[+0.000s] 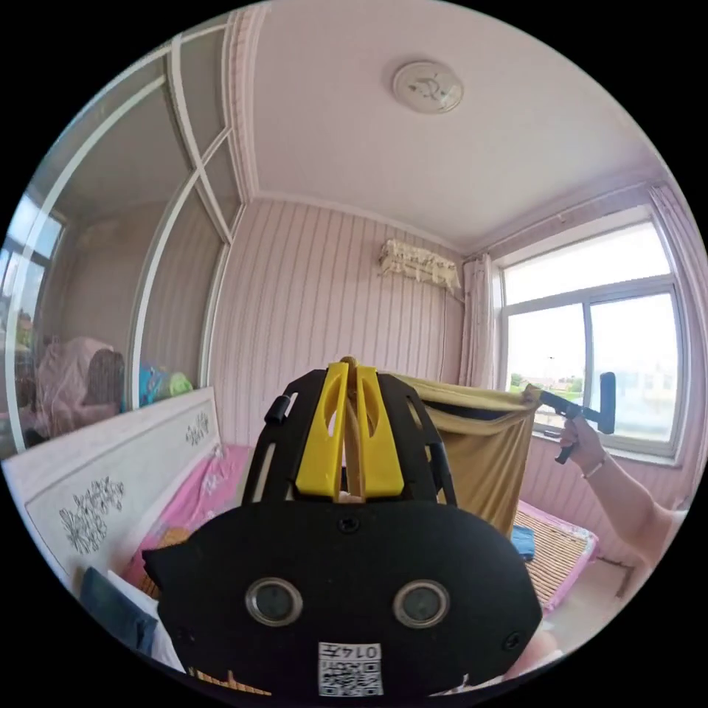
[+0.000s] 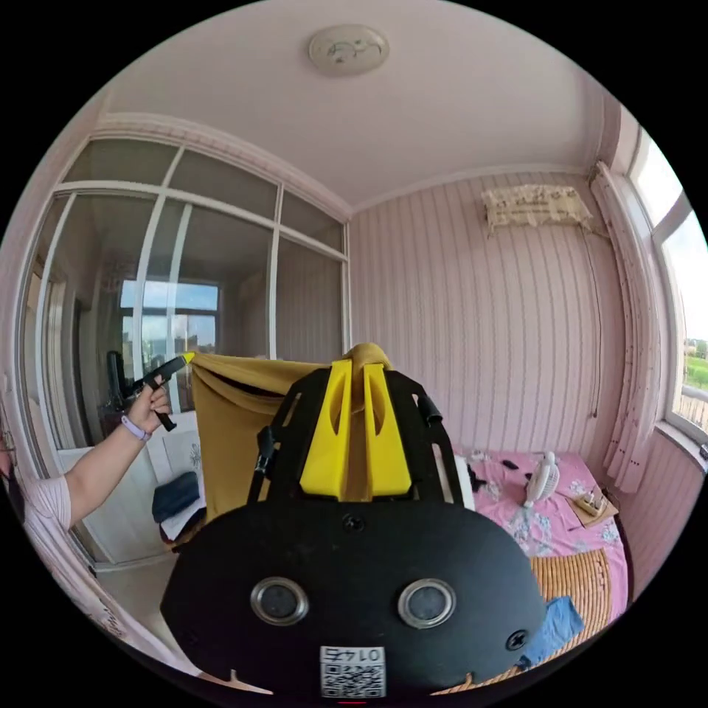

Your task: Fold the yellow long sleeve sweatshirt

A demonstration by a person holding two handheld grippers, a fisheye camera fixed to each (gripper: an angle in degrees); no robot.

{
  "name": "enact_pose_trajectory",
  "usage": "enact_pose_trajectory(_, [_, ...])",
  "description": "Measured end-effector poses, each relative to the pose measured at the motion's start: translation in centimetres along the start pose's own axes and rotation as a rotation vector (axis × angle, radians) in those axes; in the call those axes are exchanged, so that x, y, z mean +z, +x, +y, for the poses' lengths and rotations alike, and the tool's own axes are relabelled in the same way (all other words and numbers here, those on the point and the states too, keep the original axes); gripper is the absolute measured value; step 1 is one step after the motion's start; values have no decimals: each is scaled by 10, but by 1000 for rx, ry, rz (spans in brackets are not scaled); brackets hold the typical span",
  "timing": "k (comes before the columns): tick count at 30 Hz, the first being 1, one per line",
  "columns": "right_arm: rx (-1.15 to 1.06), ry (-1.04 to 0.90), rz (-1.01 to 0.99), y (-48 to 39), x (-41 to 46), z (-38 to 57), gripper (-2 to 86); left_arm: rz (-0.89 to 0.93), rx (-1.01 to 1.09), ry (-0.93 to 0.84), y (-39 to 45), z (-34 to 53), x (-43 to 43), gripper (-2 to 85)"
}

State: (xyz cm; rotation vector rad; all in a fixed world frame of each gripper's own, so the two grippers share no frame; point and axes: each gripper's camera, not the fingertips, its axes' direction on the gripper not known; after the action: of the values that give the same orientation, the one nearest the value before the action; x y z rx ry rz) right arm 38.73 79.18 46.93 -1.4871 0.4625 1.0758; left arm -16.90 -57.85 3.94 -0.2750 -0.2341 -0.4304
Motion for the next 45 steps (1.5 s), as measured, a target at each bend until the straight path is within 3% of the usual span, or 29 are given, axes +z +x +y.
enact_pose_trajectory(4, [-70, 72, 32, -5, -11, 11, 13, -7, 101, 151, 24, -15, -1, -9])
enact_pose_trajectory(8, [-126, -161, 54, 8, 16, 106, 13, 25, 124, 68, 16, 38, 20, -8])
enact_pose_trajectory(14, [28, -650, 126, 38, 79, 356, 14, 46, 4, -382, -25, 252, 71, -7])
enact_pose_trajectory(18, [331, -959, 89, 58, 106, 542, 14, 7, -172, -873, -50, 464, 101, -6])
enact_pose_trajectory(22, [422, -1167, 74, 53, 112, 637, 15, -19, -280, -1212, -56, 609, 107, -4])
enact_pose_trajectory(24, [402, -1192, 98, 52, 104, 655, 17, -11, -258, -1272, -50, 632, 107, -2])
enact_pose_trajectory(29, [421, -1192, 34, 60, 85, 667, 28, 70, -123, -1350, -30, 657, 104, 17])
enact_pose_trajectory(38, [409, -1176, 108, 96, 72, 683, 76, 151, -233, -1261, -37, 680, 102, 59])
enact_pose_trajectory(45, [186, -1086, 123, 128, 166, 652, 101, 205, -69, -1190, -1, 690, 177, 63])
